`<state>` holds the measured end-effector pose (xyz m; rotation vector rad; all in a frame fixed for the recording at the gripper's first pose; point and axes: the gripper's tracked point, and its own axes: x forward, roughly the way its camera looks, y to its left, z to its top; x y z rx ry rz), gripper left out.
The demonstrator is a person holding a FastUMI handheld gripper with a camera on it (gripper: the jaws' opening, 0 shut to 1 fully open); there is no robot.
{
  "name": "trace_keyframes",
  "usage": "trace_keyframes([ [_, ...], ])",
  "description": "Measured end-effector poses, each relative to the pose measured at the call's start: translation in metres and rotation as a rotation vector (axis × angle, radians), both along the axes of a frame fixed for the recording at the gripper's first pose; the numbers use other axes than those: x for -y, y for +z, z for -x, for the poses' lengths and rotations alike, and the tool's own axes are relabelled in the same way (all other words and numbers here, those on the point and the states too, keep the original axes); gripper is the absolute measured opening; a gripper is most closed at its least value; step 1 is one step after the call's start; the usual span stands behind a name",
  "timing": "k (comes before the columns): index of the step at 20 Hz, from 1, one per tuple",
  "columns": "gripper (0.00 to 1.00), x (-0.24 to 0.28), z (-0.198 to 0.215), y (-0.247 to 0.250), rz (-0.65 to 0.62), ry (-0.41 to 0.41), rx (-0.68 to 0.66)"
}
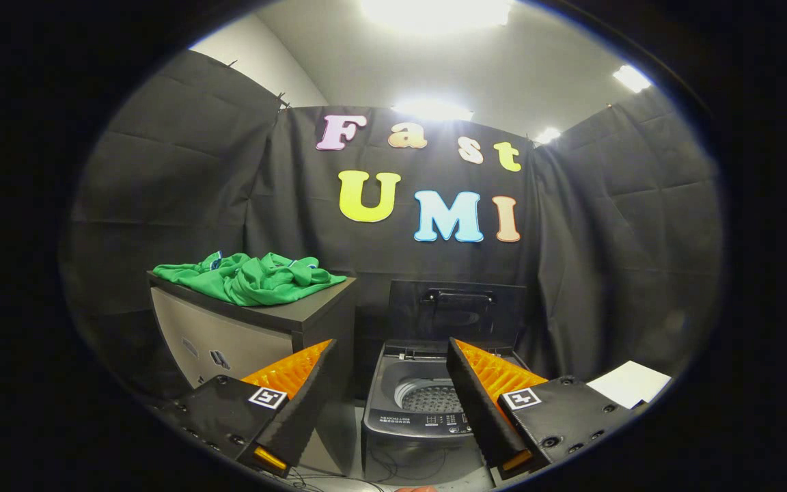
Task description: Put the clothes into the washing machine and then close the washing machine lid.
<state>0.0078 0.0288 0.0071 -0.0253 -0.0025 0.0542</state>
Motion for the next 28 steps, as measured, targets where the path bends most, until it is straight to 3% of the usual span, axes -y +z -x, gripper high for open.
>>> trace_keyframes([
  [9,0.98,-0.027,-0.02,0.021,0.006,0.07,-0.008],
  [17,0.98,-0.075,-0.067,0.1,-0.08,0.164,0.027],
  [22,0.98,-0.122,-0.107,0.144,-0.135,0.251,-0.066],
  [25,0.98,-0.146,-0.133,0.162,-0.127,0.263,-0.12],
  [28,0.96,-0.184,-0.153,0.172,-0.104,0.338,-0.191],
])
